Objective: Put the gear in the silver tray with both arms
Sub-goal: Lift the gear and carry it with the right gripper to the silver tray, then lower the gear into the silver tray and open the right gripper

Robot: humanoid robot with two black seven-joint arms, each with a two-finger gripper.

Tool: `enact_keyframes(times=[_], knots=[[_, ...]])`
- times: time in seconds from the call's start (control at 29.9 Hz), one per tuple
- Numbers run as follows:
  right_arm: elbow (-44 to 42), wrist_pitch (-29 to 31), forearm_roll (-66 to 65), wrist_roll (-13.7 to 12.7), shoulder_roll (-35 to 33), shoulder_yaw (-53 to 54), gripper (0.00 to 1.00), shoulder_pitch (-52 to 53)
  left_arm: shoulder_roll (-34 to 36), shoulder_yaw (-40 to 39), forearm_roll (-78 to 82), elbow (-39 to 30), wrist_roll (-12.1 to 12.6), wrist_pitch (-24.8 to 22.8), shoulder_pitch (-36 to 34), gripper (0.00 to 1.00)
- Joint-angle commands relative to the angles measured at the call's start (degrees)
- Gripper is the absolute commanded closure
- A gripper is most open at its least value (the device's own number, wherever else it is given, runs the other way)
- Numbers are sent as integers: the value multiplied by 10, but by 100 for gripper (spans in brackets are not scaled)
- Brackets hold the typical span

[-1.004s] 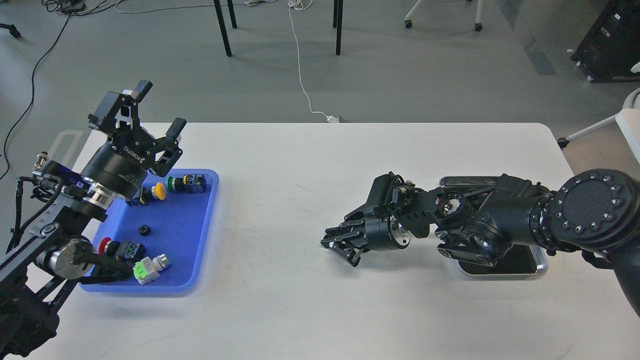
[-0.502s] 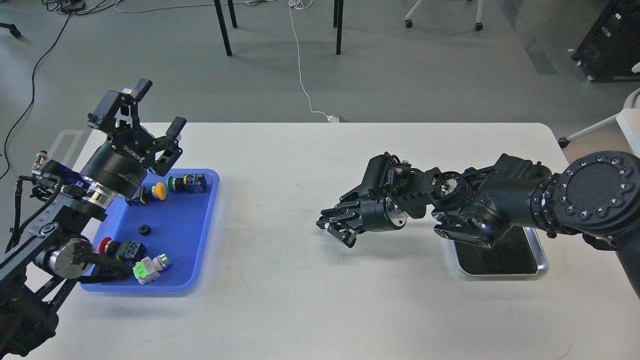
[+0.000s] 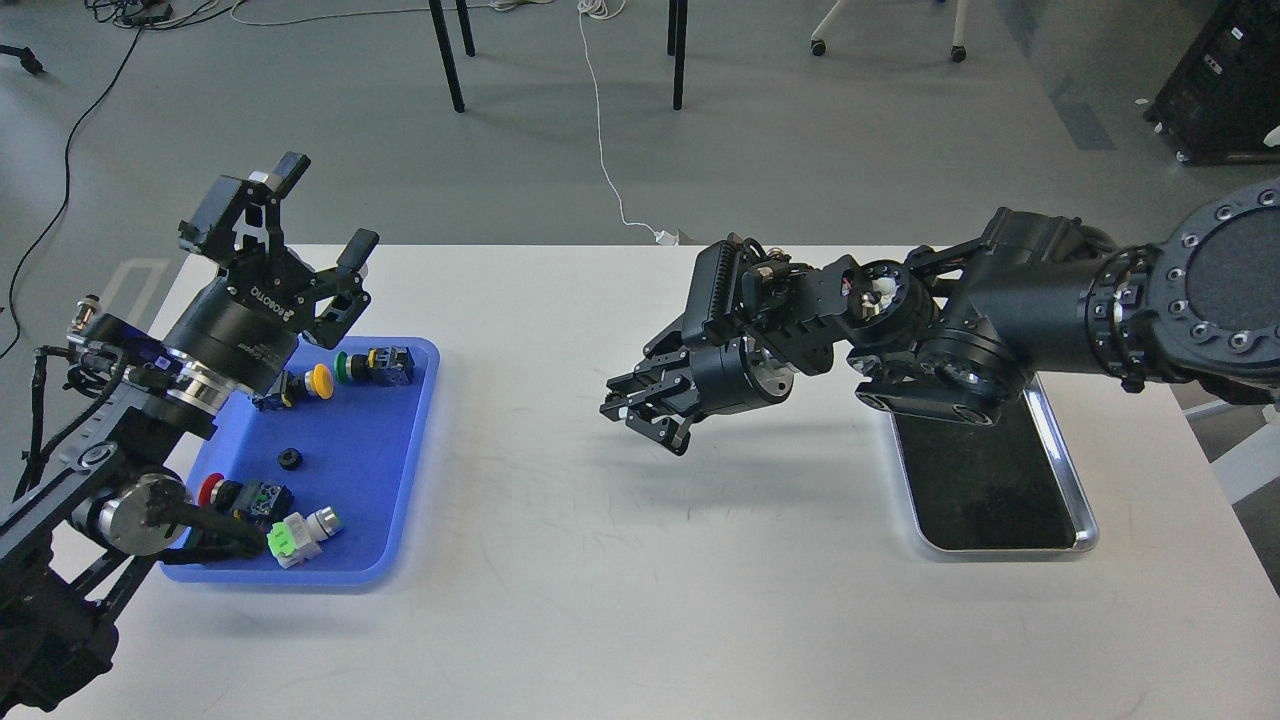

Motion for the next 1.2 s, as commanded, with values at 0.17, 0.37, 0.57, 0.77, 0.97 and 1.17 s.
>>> enact_keyframes(times=[0.17,0.37,0.57,0.77,0.97,1.17], knots=[[23,1,-56,0,-180,-55,95,-5,-4,1,0,-1,4,-1,0,2],[15,8,-85,0,-257,-73,95,-20,-5,3,0,-1,4,-2,0,2],[-18,18,-85,0,-275,-75,95,-52,-6,3,0,-6,5,-2,1,2],[-64,18,-82,0,-267,-64,93,-96,-8,2,0,-9,10,-2,1,2],[-100,18,-80,0,-248,-24,89,-149,-8,2,0,-9,10,-1,1,2],[-105,18,-78,0,-237,-17,81,-170,-8,1,0,-9,10,-1,0,2]])
